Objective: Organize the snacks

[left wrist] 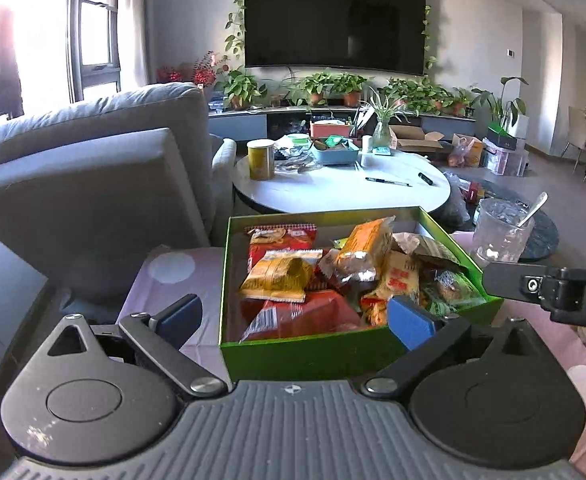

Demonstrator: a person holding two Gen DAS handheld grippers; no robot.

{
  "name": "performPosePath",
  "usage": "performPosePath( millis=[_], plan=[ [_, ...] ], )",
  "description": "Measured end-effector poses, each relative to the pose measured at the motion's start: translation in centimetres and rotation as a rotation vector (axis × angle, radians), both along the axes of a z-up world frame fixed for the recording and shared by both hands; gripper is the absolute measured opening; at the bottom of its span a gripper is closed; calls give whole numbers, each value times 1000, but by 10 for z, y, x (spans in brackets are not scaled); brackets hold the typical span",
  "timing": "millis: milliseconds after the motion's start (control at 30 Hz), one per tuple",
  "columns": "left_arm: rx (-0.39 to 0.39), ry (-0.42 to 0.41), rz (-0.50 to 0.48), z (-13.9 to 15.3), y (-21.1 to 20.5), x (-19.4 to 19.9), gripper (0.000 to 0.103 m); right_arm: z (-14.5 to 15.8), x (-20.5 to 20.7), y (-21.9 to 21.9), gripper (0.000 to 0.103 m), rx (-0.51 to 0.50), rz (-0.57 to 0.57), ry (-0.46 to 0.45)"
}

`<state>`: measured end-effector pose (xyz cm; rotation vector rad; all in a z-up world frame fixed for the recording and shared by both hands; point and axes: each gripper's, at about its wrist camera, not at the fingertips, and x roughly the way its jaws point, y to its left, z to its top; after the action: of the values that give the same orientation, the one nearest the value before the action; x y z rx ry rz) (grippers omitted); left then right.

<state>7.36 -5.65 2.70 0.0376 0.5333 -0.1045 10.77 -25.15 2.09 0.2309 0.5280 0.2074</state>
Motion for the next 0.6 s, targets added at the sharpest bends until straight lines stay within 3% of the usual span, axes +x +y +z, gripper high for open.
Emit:
performPosePath(
  millis=[600],
  plan=[
    [28,24,55,0,13,-55,102,-4,-49,3,90,-43,29,-32]
  ],
)
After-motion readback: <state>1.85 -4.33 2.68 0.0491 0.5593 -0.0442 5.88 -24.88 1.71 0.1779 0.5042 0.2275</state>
